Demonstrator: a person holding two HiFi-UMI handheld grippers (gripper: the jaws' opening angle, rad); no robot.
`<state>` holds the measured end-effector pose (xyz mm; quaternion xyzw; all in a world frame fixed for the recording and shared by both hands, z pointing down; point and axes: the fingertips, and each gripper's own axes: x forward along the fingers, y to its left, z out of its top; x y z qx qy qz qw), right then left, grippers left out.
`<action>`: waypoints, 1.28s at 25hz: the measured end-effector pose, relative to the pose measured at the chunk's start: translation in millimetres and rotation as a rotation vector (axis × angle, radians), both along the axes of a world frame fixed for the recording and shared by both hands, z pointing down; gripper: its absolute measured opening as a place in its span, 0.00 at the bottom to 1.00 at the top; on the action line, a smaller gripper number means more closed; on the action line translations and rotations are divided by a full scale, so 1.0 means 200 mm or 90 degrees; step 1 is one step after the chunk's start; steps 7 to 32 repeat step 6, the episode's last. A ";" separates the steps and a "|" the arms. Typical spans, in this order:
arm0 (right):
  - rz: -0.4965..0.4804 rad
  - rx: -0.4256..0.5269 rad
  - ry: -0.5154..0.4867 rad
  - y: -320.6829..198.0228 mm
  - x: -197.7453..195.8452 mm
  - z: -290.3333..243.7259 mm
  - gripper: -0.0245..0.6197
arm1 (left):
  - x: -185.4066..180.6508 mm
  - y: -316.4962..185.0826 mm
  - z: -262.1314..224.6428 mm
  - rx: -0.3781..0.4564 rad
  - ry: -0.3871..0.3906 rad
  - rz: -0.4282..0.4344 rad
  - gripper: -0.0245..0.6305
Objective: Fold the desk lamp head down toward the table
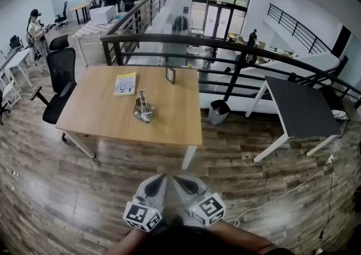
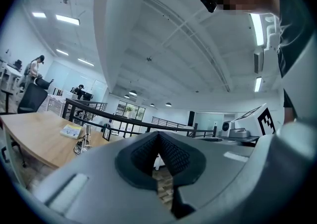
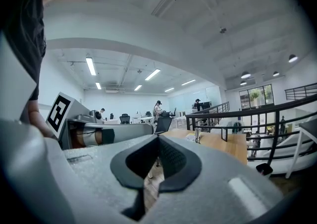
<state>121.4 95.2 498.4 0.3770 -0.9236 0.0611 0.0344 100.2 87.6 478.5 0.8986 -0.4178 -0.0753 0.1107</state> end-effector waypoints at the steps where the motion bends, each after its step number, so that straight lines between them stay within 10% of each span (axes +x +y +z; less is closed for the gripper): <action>1: 0.000 0.001 -0.001 0.01 0.01 0.00 0.04 | 0.01 0.01 -0.01 0.000 0.000 -0.001 0.04; 32: -0.001 0.001 -0.008 0.04 0.04 -0.03 0.04 | 0.04 0.04 -0.03 0.003 -0.002 -0.002 0.04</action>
